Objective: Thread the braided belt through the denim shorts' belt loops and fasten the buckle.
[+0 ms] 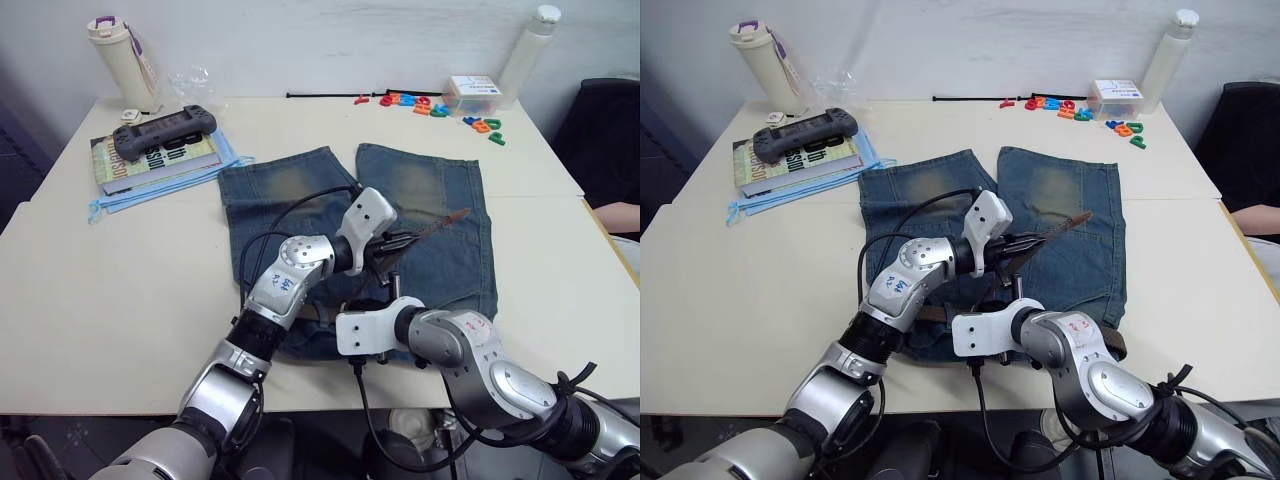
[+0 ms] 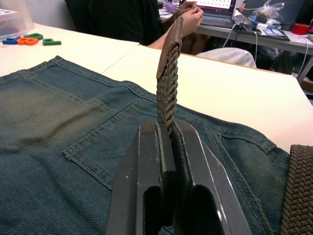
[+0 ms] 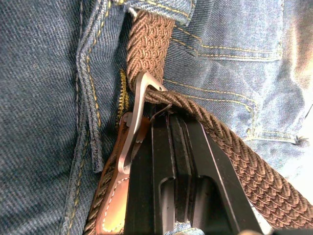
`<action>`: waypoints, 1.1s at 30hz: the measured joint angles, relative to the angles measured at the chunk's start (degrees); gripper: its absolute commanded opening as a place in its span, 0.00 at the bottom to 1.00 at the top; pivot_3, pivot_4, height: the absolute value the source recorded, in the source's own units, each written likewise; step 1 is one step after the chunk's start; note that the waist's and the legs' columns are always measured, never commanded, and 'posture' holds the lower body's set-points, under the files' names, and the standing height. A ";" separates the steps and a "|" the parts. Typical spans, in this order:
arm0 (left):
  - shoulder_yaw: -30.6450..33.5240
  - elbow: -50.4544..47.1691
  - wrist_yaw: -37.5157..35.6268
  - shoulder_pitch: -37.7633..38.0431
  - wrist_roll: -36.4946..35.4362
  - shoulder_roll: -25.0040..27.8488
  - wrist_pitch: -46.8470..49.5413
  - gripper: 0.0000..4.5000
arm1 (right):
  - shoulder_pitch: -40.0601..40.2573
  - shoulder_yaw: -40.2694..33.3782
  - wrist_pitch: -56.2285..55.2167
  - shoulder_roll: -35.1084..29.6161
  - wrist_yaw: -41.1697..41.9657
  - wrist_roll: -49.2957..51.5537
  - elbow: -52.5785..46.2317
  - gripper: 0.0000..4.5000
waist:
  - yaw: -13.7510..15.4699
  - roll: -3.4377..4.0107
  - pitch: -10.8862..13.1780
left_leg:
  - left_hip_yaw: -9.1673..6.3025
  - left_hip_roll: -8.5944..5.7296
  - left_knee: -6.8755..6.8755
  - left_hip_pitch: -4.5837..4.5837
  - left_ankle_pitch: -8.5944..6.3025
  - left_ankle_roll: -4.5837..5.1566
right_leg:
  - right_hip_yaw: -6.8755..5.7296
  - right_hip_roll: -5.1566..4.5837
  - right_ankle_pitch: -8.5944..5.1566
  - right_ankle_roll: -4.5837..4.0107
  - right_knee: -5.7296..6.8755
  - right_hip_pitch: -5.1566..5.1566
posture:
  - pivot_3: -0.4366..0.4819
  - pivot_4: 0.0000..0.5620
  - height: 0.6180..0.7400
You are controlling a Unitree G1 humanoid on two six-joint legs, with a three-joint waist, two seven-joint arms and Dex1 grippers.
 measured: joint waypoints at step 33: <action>-2.75 6.25 0.57 1.13 5.77 -3.41 -0.33 0.00 | 4.58 -4.45 -9.58 5.40 8.33 -7.13 0.48 0.01 | -2.22 0.10 -0.06 | -0.11 0.39 -0.04 0.01 -0.16 -0.19 | 0.10 0.43 -0.03 -0.07 0.03 -0.07 | 0.48 0.27 0.78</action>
